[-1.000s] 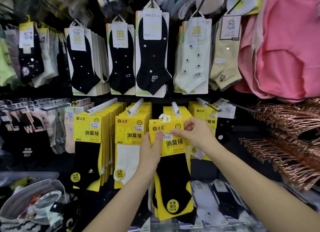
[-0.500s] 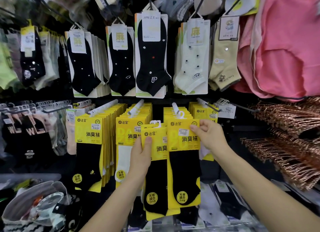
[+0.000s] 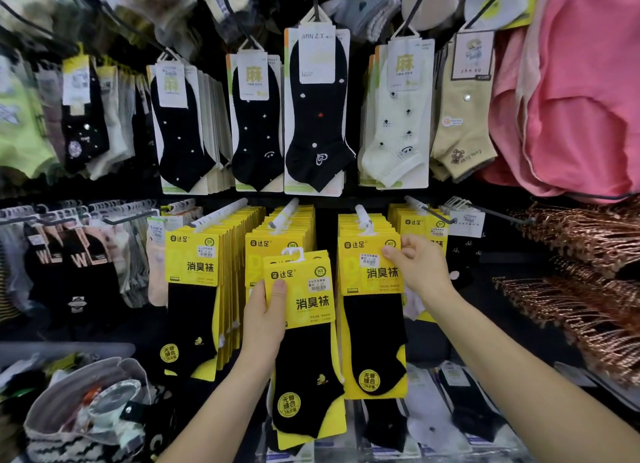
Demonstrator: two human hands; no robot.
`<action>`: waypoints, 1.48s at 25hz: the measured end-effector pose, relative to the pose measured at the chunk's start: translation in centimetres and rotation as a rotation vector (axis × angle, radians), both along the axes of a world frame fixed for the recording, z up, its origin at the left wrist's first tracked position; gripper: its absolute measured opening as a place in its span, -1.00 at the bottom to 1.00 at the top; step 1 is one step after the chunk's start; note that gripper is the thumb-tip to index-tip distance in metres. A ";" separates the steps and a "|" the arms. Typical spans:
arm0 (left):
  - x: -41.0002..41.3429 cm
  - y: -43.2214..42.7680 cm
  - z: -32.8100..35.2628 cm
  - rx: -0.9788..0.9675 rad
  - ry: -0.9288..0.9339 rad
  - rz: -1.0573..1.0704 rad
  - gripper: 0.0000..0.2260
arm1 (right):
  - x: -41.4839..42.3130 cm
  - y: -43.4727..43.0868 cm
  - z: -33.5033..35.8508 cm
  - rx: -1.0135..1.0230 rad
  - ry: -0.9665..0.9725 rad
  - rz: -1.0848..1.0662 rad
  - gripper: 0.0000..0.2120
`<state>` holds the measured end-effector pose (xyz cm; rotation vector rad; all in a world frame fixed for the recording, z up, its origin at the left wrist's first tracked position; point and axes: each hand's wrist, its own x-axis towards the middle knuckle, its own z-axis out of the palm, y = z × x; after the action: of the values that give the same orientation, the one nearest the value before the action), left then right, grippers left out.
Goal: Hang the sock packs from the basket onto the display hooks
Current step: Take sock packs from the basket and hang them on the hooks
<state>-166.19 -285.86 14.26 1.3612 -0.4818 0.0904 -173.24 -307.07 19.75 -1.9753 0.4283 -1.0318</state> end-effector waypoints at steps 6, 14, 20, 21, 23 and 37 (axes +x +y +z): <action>0.3 -0.1 0.1 -0.014 -0.003 -0.030 -0.78 | -0.4 -0.6 0.1 0.120 -0.040 0.006 -0.67; 0.2 -0.3 -0.4 -0.021 0.016 -0.043 -0.86 | 0.3 -0.8 0.1 0.176 -0.037 0.025 -0.79; 0.3 -0.4 -0.5 -0.022 -0.010 -0.015 -0.86 | 1.4 -0.6 -0.7 0.118 0.000 0.002 -0.73; 0.3 -0.7 -0.4 -0.015 -0.016 -0.004 -0.87 | 1.6 -0.6 -0.6 0.124 -0.006 -0.006 -0.78; 0.0 -1.3 -0.1 -0.002 -0.022 -0.007 -0.88 | 2.2 -0.8 -0.5 0.113 0.005 -0.039 -0.82; -0.6 -2.9 0.9 0.068 -0.087 0.021 -0.89 | 0.9 -0.6 -0.8 -0.113 0.021 -0.135 -0.72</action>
<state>-166.77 -288.74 15.16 1.4337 -0.5477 0.1523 -172.33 -307.67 18.96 -2.0819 0.5316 -1.1425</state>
